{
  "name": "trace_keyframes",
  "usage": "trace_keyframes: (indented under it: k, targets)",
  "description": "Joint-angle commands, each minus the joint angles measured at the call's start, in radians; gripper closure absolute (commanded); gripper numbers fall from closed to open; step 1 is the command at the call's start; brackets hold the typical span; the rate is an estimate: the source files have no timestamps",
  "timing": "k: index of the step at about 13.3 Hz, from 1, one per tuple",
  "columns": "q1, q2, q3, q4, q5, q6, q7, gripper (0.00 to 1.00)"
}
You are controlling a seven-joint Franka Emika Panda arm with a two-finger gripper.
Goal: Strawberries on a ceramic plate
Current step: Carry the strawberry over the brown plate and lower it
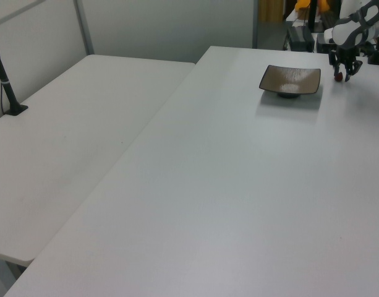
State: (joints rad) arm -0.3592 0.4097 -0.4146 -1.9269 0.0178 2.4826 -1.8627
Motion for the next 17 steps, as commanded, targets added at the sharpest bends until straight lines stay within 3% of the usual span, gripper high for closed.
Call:
trace_keyframes:
  k: [1,3,6,7,15,17]
  targets:
    - [0.017,-0.009,-0.004,-0.024,0.056,0.015,-0.006,0.48]
    - [0.017,-0.009,-0.006,-0.023,0.056,0.015,-0.007,0.59]
    - [0.017,-0.011,-0.006,-0.02,0.056,0.004,-0.009,0.95]
    - [0.017,-0.014,-0.006,-0.012,0.056,-0.029,-0.007,0.99]
    - [0.045,-0.137,-0.007,0.13,0.056,-0.365,0.048,0.99]
    - [0.066,-0.147,-0.004,0.216,0.054,-0.52,0.165,0.99]
